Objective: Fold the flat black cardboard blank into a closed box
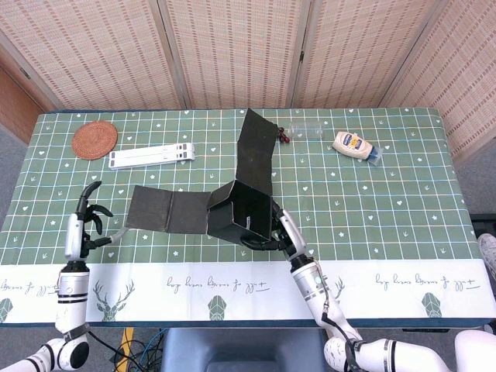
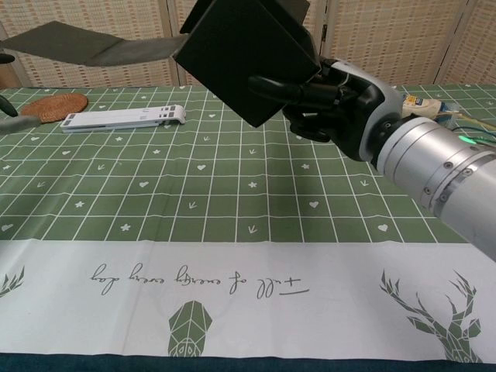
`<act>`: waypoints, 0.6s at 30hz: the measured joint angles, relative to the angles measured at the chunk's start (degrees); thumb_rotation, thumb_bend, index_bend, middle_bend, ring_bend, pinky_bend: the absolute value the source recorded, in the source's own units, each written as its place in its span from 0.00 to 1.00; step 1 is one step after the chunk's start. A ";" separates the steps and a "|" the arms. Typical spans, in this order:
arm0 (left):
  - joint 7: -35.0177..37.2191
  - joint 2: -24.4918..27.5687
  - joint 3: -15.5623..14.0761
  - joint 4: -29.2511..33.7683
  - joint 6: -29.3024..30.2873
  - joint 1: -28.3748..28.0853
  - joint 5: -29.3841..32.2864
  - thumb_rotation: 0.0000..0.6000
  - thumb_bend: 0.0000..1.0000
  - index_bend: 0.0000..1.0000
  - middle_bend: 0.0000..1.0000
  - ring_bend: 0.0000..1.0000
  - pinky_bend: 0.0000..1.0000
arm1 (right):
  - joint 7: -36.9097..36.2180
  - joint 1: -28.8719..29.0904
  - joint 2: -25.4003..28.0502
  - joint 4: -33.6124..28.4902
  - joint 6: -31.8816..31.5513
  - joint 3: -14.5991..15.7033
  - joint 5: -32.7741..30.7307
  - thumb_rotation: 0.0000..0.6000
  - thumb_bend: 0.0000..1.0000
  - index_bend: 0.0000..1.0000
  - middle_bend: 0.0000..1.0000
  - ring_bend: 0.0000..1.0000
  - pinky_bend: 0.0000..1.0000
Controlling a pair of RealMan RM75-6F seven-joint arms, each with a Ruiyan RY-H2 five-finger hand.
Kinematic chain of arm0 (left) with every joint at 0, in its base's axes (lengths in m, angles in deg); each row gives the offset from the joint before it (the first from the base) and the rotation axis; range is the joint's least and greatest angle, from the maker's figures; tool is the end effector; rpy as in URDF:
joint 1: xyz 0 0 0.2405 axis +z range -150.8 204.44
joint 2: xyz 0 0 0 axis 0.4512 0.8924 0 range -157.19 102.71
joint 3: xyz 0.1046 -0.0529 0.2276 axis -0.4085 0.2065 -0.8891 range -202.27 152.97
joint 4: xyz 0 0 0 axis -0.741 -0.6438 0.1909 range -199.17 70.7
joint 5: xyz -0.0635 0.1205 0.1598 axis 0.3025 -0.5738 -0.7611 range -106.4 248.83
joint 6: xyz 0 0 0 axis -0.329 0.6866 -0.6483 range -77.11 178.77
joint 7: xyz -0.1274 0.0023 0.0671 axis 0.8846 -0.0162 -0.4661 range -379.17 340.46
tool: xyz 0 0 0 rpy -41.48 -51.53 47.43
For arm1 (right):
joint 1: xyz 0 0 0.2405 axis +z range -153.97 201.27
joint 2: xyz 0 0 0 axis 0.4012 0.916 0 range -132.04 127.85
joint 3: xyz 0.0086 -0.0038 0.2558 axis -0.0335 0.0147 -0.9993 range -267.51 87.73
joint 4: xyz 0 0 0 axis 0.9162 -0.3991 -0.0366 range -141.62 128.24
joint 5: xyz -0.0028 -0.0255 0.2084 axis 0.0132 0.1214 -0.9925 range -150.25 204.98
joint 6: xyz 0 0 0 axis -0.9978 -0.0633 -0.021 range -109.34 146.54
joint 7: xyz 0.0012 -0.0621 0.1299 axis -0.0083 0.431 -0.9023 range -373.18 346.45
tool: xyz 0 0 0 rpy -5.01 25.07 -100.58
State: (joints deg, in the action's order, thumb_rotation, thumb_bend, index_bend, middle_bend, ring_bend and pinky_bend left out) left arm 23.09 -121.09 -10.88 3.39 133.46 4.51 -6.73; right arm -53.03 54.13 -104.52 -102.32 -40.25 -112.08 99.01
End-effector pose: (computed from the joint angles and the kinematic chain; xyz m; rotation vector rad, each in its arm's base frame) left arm -0.2625 0.3058 0.0551 -0.9492 -1.3626 -1.7599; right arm -0.0735 -0.2947 -0.0331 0.9510 -2.2312 1.9035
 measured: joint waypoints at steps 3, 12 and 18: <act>0.33 -0.62 0.37 1.78 -0.17 -0.74 -0.82 1.00 0.11 0.11 0.14 0.50 0.78 | -0.21 0.32 -1.10 0.65 -0.45 0.50 0.31 1.00 0.37 0.36 0.44 0.84 1.00; 0.86 -0.98 1.44 8.16 -0.92 -1.91 -1.76 1.00 0.11 0.10 0.14 0.50 0.78 | 0.58 0.73 -2.91 1.92 -2.18 2.22 1.79 1.00 0.37 0.36 0.44 0.84 1.00; 1.77 0.85 1.42 13.77 -1.77 -1.57 -1.92 1.00 0.11 0.09 0.14 0.50 0.78 | 1.24 0.90 -3.63 2.33 -2.62 2.93 1.95 1.00 0.37 0.36 0.44 0.84 1.00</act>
State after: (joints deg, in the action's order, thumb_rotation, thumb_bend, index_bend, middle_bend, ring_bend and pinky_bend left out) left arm 24.86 -120.24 -9.47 17.16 131.69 2.94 -8.65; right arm -51.79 55.03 -108.15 -99.99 -42.87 -109.15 100.96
